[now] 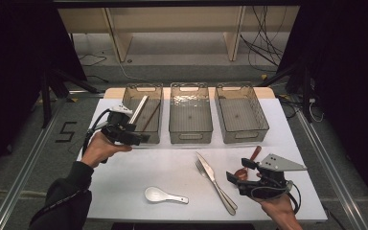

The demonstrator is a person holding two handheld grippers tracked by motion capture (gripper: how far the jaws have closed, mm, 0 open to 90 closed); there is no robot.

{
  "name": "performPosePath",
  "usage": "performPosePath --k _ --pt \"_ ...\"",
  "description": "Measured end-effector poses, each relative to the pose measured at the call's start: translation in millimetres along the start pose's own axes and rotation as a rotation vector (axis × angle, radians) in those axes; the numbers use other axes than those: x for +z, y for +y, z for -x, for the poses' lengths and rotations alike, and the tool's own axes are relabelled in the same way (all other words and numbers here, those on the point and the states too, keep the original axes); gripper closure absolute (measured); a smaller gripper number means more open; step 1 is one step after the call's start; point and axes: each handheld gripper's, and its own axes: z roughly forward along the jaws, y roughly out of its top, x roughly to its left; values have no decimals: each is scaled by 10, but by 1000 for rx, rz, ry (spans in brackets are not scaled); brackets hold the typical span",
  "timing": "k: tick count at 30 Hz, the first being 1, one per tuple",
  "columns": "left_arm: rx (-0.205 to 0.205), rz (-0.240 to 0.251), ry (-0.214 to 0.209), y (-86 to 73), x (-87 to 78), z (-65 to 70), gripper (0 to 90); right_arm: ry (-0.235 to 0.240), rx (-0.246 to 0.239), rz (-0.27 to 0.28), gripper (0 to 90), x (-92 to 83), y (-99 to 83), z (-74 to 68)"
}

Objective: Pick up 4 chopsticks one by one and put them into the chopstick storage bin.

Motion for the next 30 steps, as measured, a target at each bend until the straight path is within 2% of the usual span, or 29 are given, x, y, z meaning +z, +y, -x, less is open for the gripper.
performPosePath --k 8,15,30 --pt "29 -43 -11 -107 69 103 194 -1 0 -1 267 0 -1 1" --pt "38 -39 -31 -181 76 177 183 -2 -1 -2 267 1 -1 1" --pt "86 -76 -59 -310 105 377 177 0 -1 0 267 -1 -5 12"
